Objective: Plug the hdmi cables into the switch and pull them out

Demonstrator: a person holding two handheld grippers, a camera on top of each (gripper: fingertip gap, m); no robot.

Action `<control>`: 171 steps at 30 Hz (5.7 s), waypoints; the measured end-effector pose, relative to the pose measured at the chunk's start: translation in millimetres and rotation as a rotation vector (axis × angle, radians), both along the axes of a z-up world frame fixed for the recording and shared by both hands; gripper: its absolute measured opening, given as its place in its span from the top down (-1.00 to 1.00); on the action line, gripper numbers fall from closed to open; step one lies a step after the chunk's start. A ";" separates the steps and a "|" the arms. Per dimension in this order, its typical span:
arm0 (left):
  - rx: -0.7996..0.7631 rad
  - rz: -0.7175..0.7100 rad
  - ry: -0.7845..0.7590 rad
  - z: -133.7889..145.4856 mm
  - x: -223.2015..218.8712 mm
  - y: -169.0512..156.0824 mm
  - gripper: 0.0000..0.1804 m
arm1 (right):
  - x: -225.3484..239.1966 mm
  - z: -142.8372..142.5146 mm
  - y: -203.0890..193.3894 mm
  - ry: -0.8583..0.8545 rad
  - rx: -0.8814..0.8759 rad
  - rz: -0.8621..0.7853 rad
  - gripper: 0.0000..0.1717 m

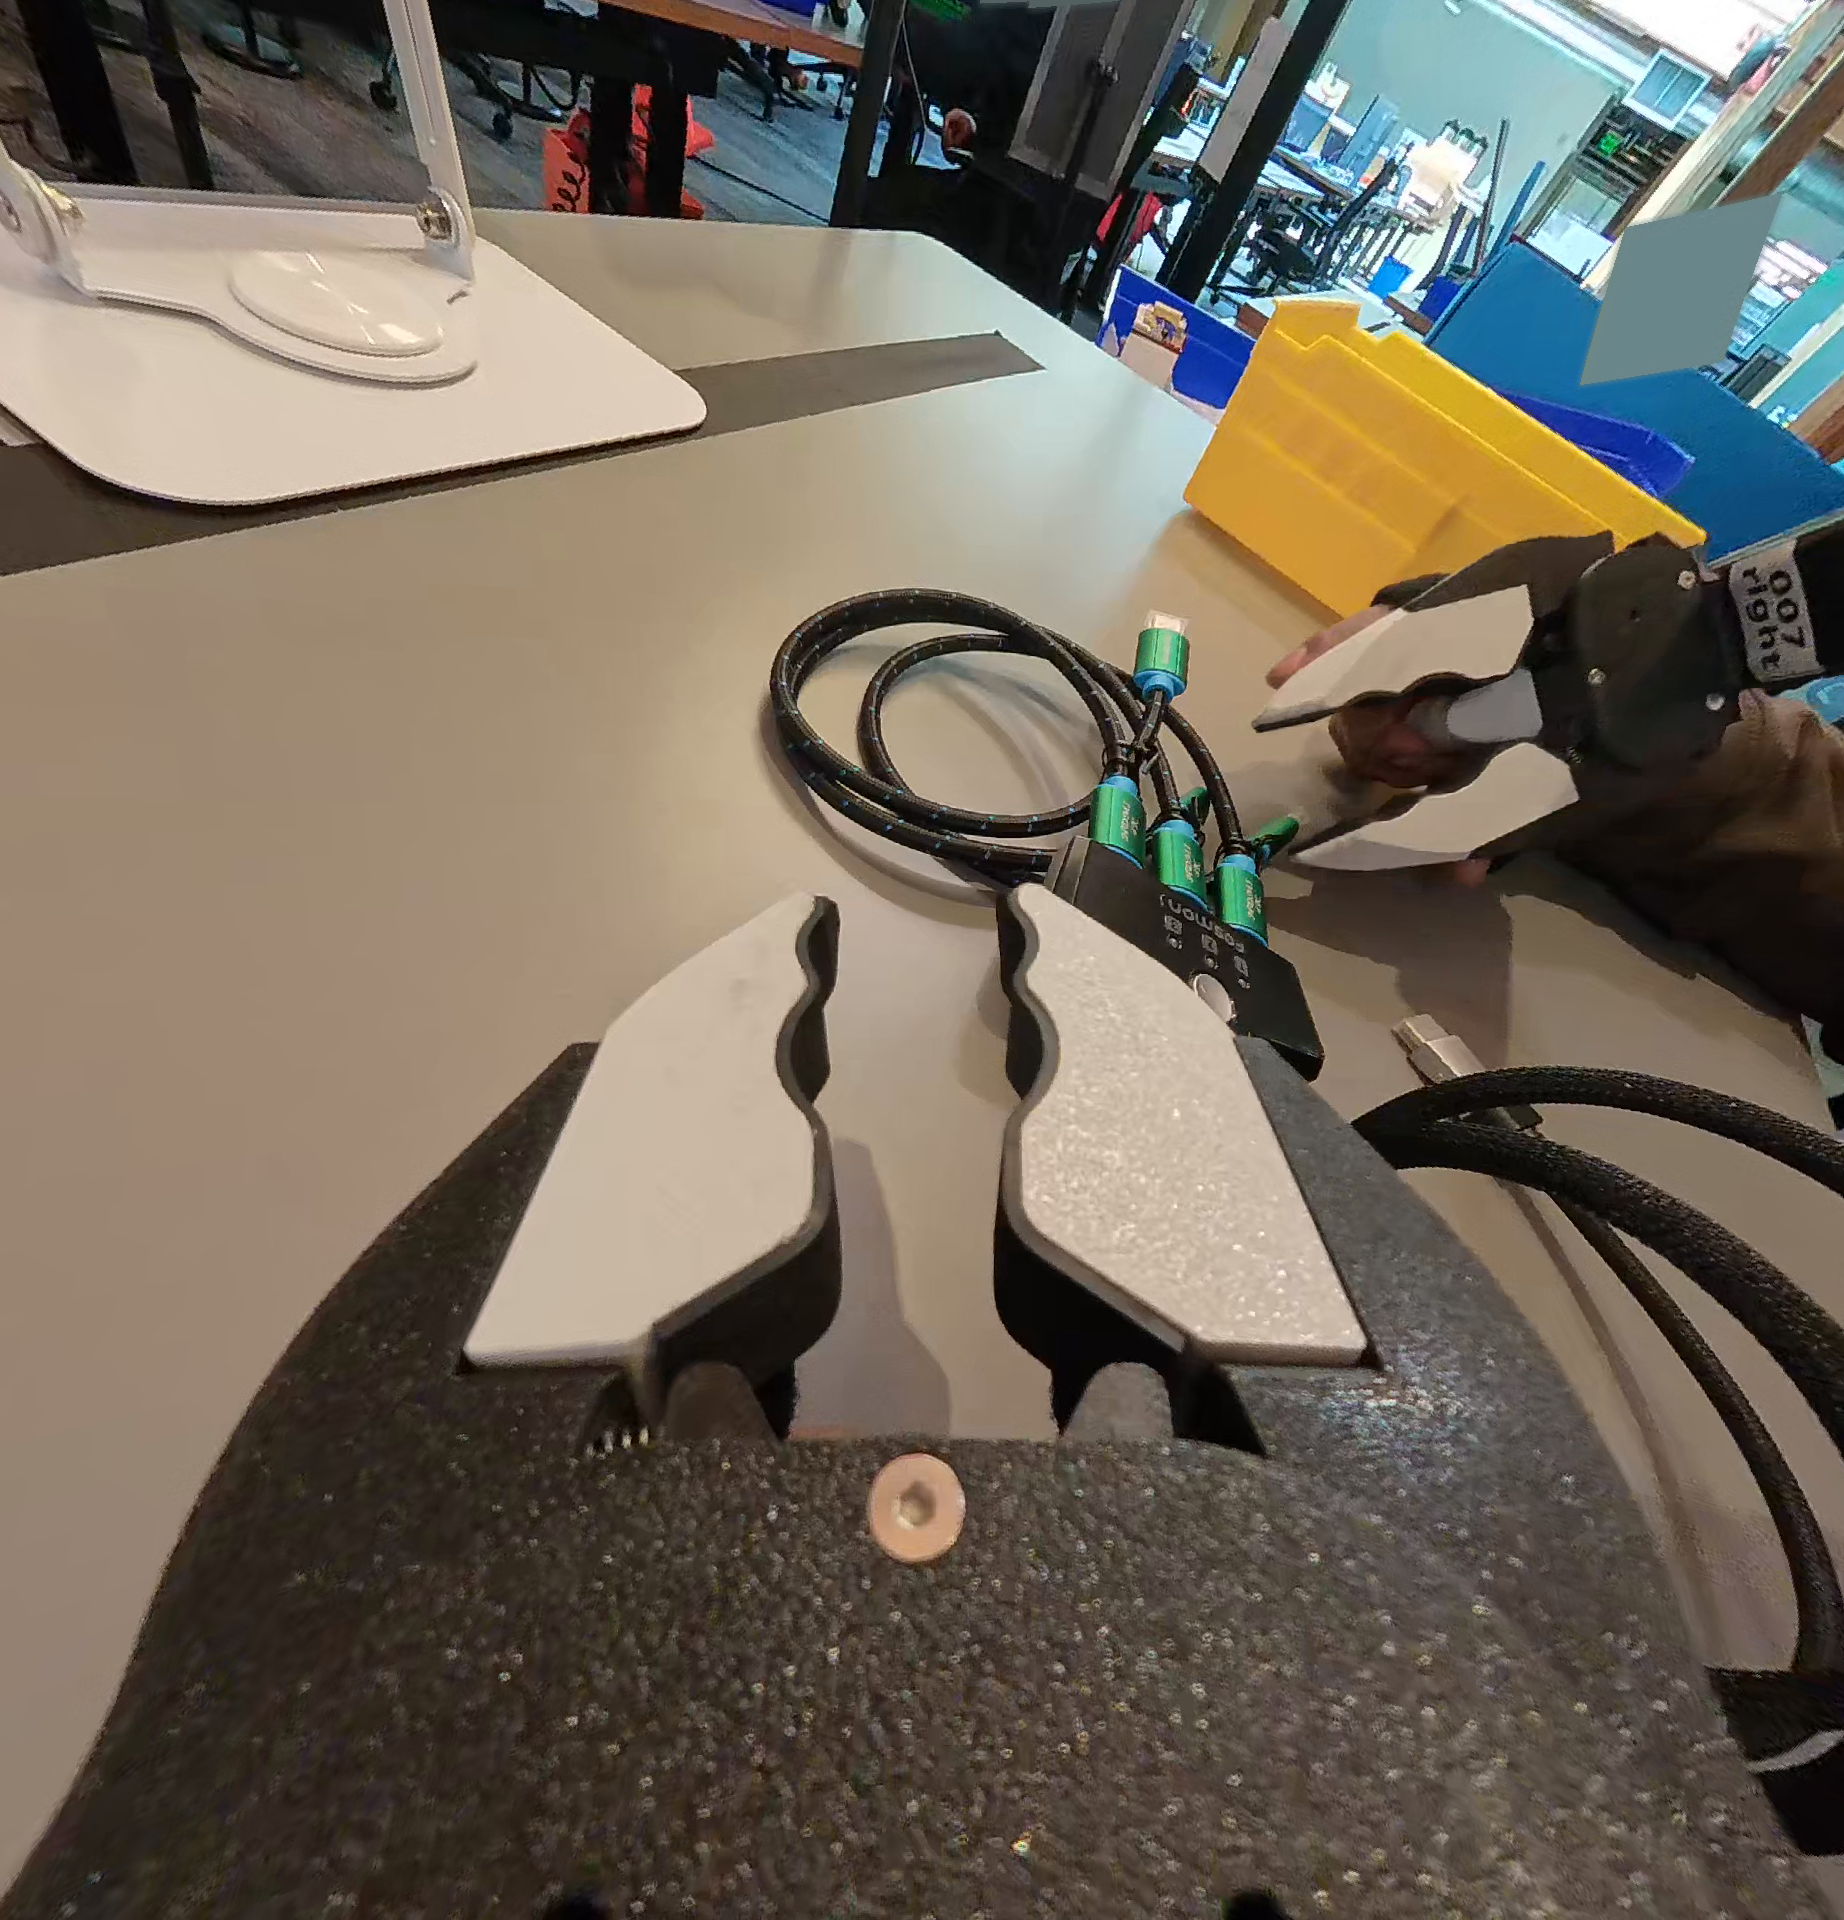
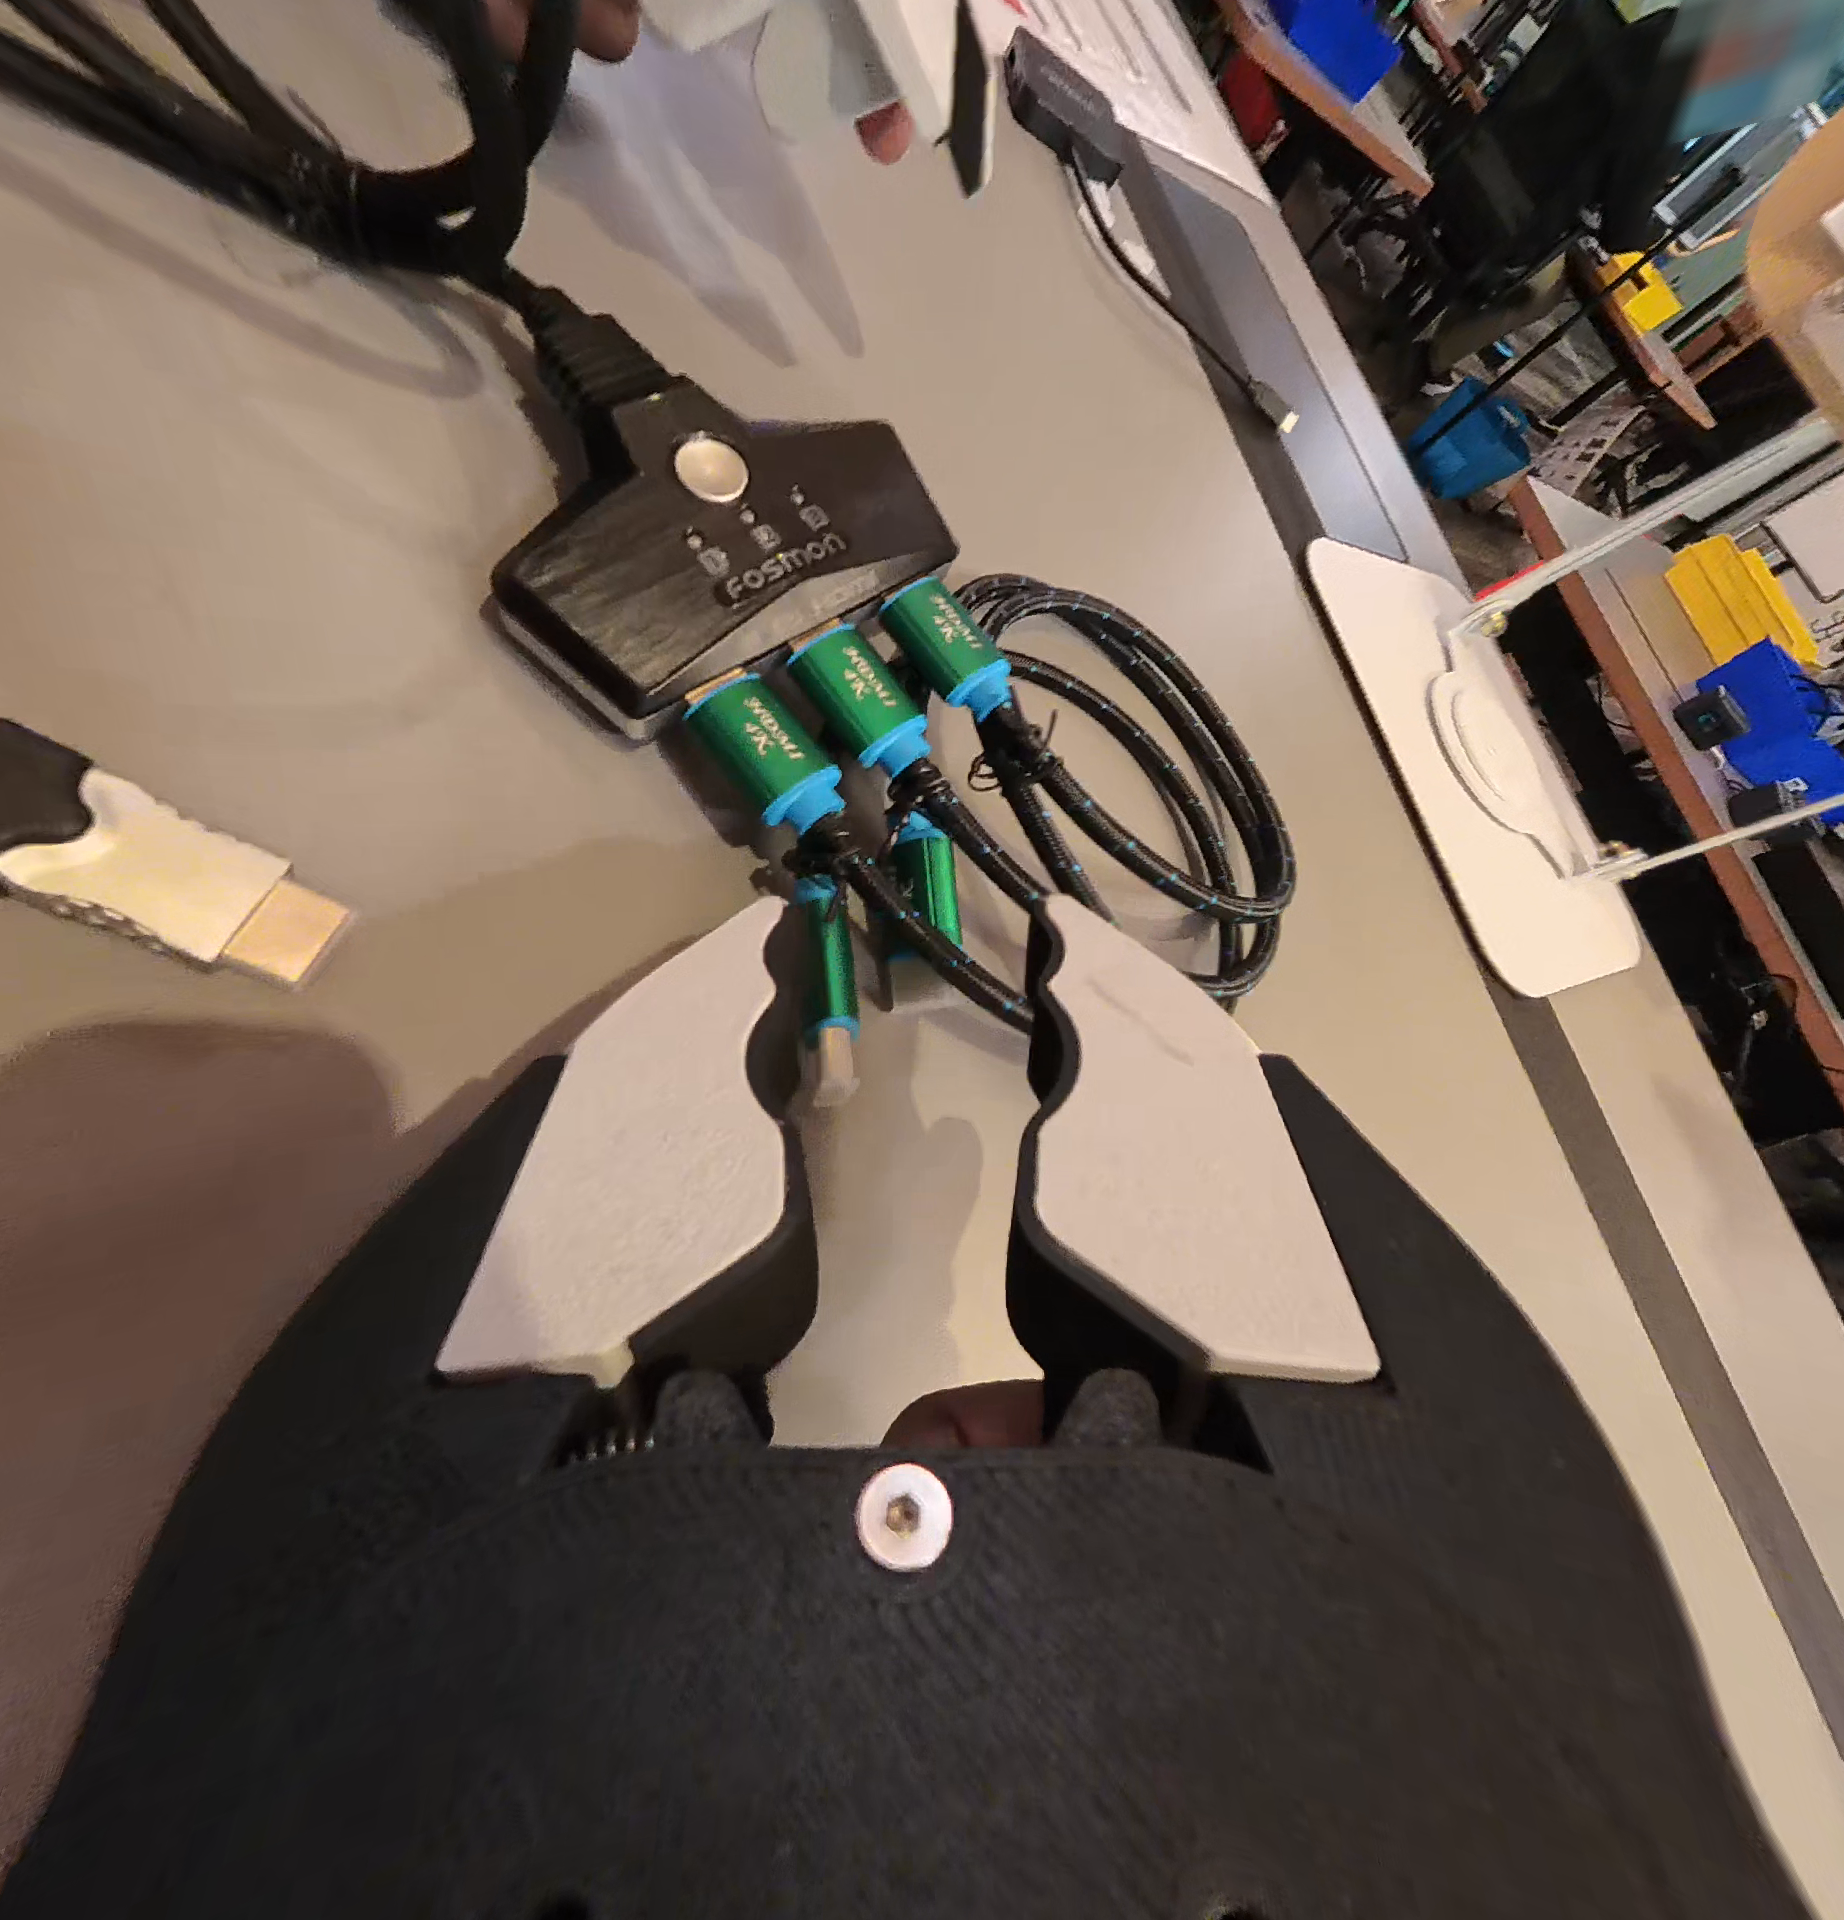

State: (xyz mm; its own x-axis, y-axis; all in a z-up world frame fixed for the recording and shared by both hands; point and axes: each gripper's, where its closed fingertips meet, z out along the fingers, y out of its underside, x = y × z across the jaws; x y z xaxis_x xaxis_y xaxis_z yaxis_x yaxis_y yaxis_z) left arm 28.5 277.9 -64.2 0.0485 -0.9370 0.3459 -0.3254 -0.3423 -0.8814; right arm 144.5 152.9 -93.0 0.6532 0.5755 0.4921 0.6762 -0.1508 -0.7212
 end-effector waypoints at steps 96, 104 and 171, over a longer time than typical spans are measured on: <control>0.347 -0.016 0.038 109.2 35.7 -130.2 0.49 | -19.5 5.9 54.4 -0.800 0.258 -0.175 0.85; 0.678 0.125 0.104 46.8 59.3 -89.9 0.53 | -11.7 1.6 42.6 -0.787 0.267 -0.164 0.85; 1.724 -0.070 0.230 -24.0 49.3 -28.4 0.74 | 39.4 5.5 -8.6 -0.661 0.286 -0.002 0.86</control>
State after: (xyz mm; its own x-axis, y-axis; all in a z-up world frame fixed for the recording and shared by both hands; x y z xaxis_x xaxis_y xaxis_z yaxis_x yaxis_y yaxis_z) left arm 77.8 249.5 -88.2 -0.1043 -0.1955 -0.9751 -0.4575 0.8800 -0.1275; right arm 184.0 144.3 -87.5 0.1673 0.3639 0.9163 0.9848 -0.0185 -0.1725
